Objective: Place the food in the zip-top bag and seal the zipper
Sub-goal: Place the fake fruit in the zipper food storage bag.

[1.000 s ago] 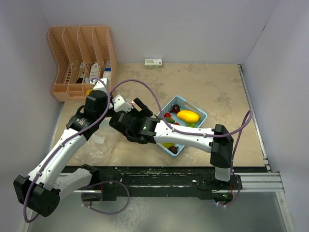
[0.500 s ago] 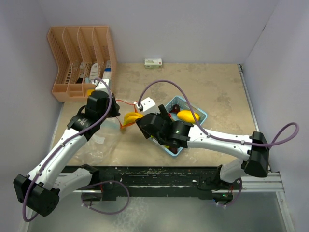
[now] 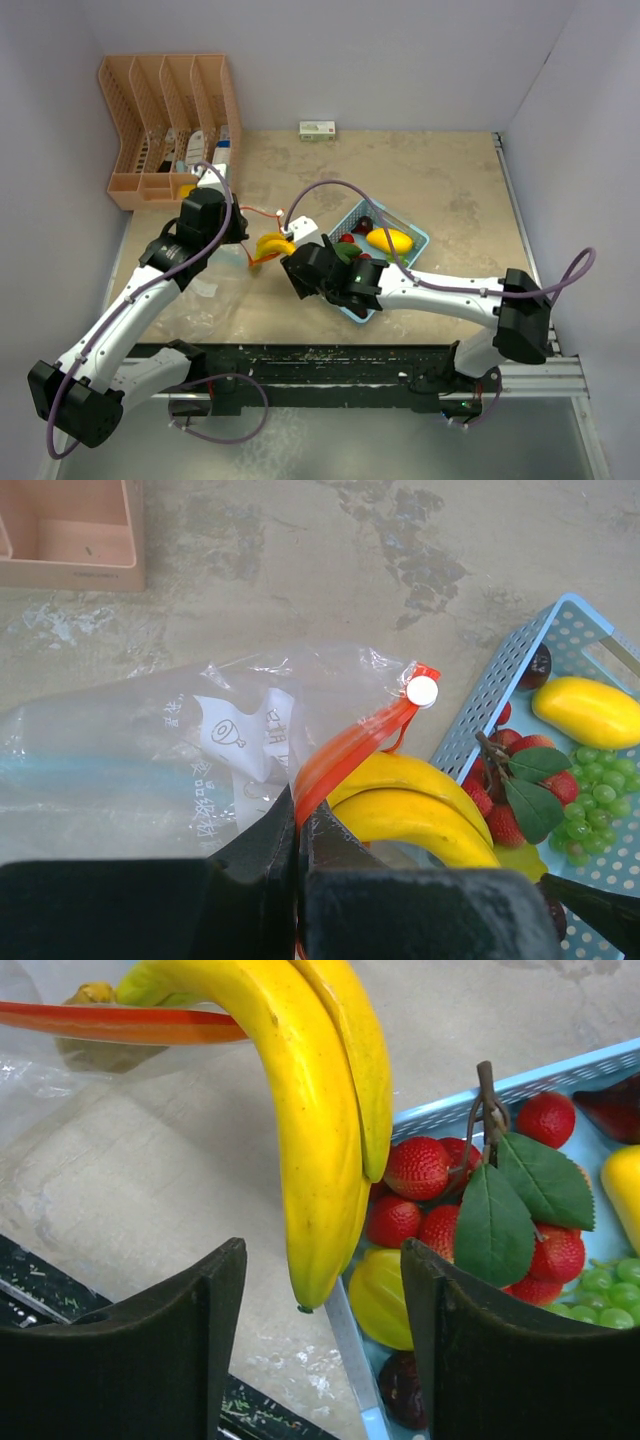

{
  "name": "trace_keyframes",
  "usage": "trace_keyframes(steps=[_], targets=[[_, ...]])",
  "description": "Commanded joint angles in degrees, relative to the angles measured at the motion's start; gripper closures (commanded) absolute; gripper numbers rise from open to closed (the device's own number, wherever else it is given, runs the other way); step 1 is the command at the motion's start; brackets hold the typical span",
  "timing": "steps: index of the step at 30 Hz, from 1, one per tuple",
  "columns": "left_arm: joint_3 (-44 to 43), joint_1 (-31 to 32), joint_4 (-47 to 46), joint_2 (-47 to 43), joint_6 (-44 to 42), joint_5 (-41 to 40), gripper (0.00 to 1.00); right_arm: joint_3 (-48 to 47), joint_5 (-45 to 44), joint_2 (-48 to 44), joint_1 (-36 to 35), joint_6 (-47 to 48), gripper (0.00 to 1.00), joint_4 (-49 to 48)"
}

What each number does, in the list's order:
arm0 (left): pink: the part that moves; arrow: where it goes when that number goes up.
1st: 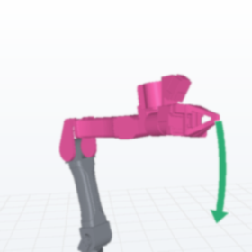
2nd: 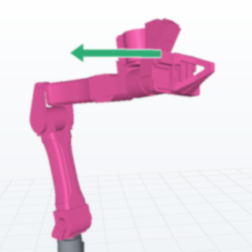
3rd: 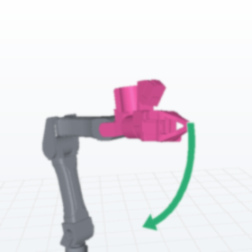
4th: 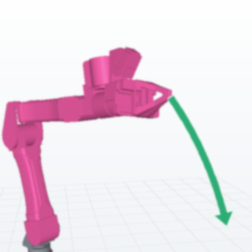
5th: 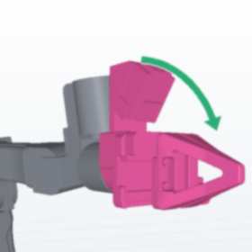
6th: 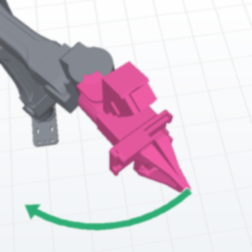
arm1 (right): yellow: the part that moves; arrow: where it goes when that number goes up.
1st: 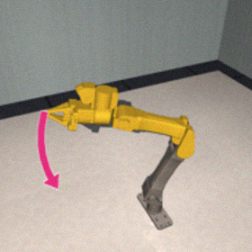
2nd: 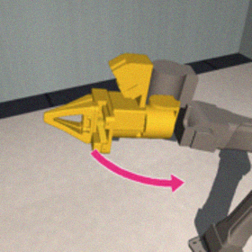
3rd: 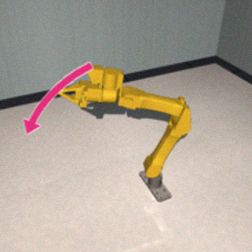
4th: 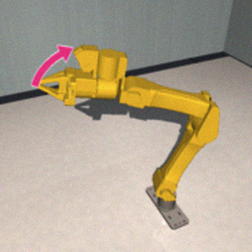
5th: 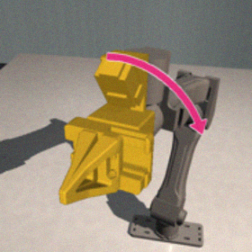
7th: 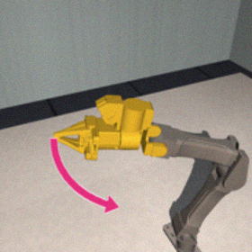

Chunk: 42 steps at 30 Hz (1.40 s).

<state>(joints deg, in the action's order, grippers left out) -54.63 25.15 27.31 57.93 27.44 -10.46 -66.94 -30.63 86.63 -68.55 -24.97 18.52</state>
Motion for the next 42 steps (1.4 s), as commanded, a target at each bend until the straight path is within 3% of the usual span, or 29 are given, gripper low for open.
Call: trace_keyframes(steps=[1,4,7,12,18,30,38,42], targets=[[-0.6,0.2,-1.9,-0.6,0.0,0.0,1.00,0.7,-1.5,1.7,0.1,-2.5,0.36,-2.0],[-0.5,0.2,-2.0,-0.4,0.0,0.0,1.00,1.1,-2.2,2.5,0.1,-3.4,0.46,-1.5],[-0.2,0.2,-2.1,-0.3,0.0,0.0,1.00,1.5,-3.3,2.7,0.1,-4.8,0.74,-1.1],[-0.1,0.2,-2.2,-0.3,0.0,0.1,1.00,-0.2,-7.0,3.5,0.1,-4.9,0.99,0.4],[-0.3,0.2,-2.7,0.4,0.1,0.6,1.00,-6.9,-14.3,5.3,0.1,0.3,1.00,1.2],[-1.7,0.2,-3.2,1.9,0.1,1.7,1.00,-14.0,-14.7,7.9,-2.3,14.7,1.00,-0.1],[-4.4,0.1,-3.0,3.1,-1.6,3.4,1.00,-20.3,-18.5,11.4,-5.1,22.4,1.00,8.9],[-5.0,0.2,-3.6,3.5,-2.2,5.3,1.00,-23.2,-18.3,12.3,-5.9,25.2,0.95,9.9]])
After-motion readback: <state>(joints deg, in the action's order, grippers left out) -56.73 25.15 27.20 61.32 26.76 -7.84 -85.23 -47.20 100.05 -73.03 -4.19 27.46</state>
